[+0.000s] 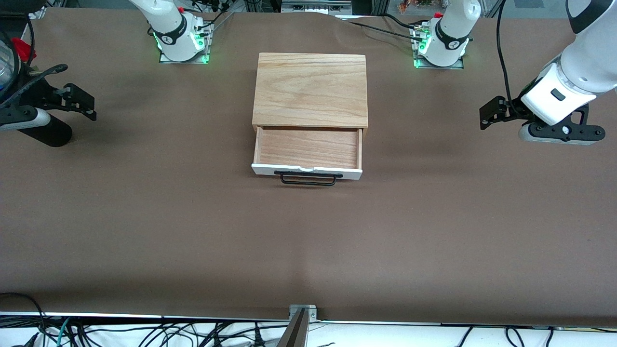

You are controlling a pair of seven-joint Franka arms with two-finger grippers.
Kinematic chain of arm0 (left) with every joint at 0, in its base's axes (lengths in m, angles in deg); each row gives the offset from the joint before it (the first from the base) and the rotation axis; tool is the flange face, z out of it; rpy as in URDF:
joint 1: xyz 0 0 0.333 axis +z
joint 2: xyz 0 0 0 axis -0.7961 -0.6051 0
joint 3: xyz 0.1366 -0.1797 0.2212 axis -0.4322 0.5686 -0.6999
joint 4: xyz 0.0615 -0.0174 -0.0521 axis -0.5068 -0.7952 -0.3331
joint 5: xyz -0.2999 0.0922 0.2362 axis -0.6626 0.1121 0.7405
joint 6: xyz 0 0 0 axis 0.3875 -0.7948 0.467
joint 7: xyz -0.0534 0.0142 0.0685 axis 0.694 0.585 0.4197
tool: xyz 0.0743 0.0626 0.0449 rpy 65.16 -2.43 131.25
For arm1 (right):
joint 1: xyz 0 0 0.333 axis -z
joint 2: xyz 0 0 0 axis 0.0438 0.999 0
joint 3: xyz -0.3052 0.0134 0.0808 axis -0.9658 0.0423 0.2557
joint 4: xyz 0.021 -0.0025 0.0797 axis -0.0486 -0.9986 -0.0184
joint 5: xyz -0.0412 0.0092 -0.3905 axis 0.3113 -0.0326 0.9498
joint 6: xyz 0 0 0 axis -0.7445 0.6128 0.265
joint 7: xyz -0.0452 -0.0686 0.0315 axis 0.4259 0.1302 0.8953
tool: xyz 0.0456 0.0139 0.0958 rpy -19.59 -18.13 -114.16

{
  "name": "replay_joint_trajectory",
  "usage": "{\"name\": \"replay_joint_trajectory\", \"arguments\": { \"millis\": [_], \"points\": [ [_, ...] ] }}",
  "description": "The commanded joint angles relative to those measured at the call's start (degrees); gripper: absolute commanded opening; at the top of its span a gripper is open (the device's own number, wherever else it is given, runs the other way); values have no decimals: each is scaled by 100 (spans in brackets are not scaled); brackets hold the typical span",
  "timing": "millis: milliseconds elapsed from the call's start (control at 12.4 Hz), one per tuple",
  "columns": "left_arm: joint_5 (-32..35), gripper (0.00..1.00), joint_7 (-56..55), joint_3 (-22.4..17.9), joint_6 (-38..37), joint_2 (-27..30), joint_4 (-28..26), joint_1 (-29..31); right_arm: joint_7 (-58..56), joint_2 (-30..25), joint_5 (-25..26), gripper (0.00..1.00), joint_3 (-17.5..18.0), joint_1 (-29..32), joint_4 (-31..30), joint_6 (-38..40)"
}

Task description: Close drawer with both arms simultaneously

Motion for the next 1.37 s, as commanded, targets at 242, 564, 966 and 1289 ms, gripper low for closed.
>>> {"name": "replay_joint_trajectory", "arguments": {
  "millis": [242, 564, 966, 1289],
  "points": [
    [149, 100, 24, 39, -120, -86, 178, -22, -3, 2, -2, 100, 52, 59, 59, 58],
    [96, 100, 33, 276, -112, -225, 161, -66, -3, 2, -2, 100, 61, 59, 76, 23],
    [18, 100, 24, 338, 387, -630, 196, -188, -12, 11, -169, 100, 70, 59, 76, -3],
    [-369, 100, 15, 338, 977, -911, 196, -207, -29, 160, -661, 100, 61, 68, 129, -12]
  ]
}}
